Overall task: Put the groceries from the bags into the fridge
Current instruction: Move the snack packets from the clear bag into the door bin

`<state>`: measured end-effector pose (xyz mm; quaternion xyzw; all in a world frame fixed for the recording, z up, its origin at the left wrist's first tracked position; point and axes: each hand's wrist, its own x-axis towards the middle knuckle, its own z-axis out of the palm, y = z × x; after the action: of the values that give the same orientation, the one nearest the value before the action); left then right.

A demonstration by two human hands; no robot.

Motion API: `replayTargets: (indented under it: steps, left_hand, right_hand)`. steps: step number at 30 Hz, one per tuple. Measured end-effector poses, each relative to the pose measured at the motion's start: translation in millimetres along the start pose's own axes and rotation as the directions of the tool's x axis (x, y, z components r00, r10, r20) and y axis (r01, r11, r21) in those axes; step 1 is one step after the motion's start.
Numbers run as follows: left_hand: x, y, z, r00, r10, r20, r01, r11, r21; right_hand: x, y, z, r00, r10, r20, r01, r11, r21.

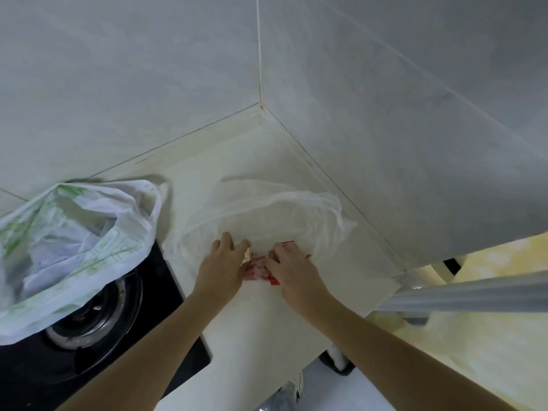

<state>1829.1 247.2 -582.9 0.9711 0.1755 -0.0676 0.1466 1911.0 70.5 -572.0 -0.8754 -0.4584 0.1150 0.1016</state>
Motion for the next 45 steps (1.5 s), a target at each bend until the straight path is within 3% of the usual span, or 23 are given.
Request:
replayTargets:
  steps: [6,14,18,22,26,34,40,45]
  left_hand:
    - [-8,2,-33,0.997,0.053,-0.058,-0.056,0.997,-0.058]
    - [-40,11,-126,0.969,0.207,-0.133,-0.216,0.975,-0.058]
    - [-59,45,-189,0.906,0.369,-0.209,-0.387,0.921,-0.05]
    - [-85,107,-239,0.793,0.554,-0.254,-0.586,0.808,-0.065]
    - [-123,193,-267,0.616,0.728,-0.303,-0.773,0.632,-0.052]
    - [-274,402,-286,0.128,0.946,-0.296,-0.992,0.12,-0.045]
    - [-432,539,-258,-0.178,0.941,-0.286,-0.963,-0.227,-0.146]
    - [-577,612,-212,-0.394,0.885,-0.25,-0.812,-0.462,-0.357]
  right_hand:
    - [4,4,-14,0.997,-0.02,-0.074,0.028,0.993,0.115]
    - [-2,-22,-89,0.94,0.161,-0.301,-0.053,0.939,0.338]
    - [-52,-48,-166,0.881,0.257,-0.397,-0.097,0.92,0.381]
    - [-143,-69,-233,0.78,0.415,-0.468,-0.192,0.871,0.452]
    - [-259,-90,-281,0.598,0.556,-0.577,-0.299,0.823,0.483]
    - [-520,-140,-333,0.241,0.647,-0.724,-0.582,0.693,0.425]
    - [-707,-205,-333,-0.09,0.614,-0.784,-0.744,0.483,0.463]
    - [-832,-279,-301,-0.397,0.55,-0.734,-0.783,0.213,0.584]
